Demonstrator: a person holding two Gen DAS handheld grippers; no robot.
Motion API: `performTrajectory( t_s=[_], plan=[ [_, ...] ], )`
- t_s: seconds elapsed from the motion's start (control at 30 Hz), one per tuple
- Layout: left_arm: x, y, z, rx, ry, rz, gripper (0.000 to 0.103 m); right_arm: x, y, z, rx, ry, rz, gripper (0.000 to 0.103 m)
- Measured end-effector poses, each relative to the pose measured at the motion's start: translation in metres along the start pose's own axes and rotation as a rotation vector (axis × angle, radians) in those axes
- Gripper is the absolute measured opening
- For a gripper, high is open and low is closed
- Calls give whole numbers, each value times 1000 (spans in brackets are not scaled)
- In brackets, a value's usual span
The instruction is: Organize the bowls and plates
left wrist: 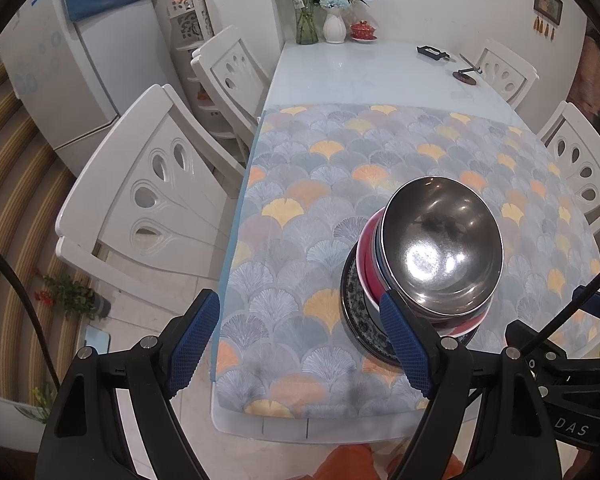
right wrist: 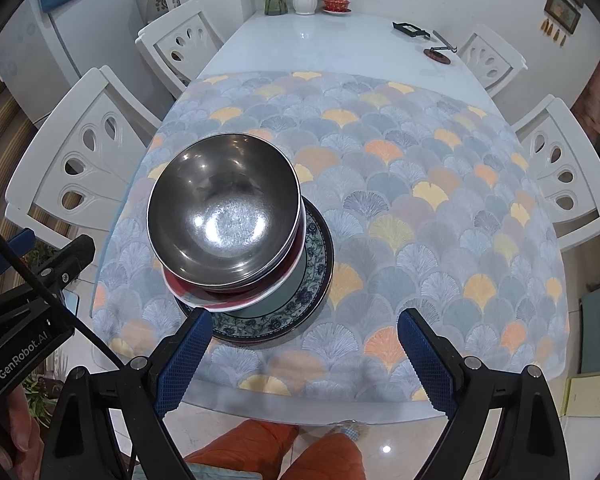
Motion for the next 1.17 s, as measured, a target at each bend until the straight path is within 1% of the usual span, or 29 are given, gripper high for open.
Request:
performTrajectory(
  t_s=[0.27, 0.9, 0.97, 1.1, 1.17],
  plan=[
    [0, 1, 0, 7, -12, 1, 81, 0, 0, 1, 0, 0, 2, 92],
    [-2, 4, -3, -6, -7, 2, 81, -3, 1, 1, -22, -1, 4, 92],
    [-5, 4, 1, -4, 11, 7, 81, -5, 1, 4, -26, 0, 8, 92],
    [-17, 6, 7, -21, 95, 57, 81, -6, 1, 13, -36, 11, 6, 92],
    [-20, 10, 8, -44, 107, 64, 81, -7, 2, 18, -50, 16, 6, 92]
  ],
)
Point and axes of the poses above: each gripper's, at about its wrist camera, not at the fingertips, and x roughly the way its jaws point, z to its right, y to its top, the point moved 1 cm from there along x, roughly the way its jaws point, and after that the axes turned 11 degrees about x, right-handed, at the moved point
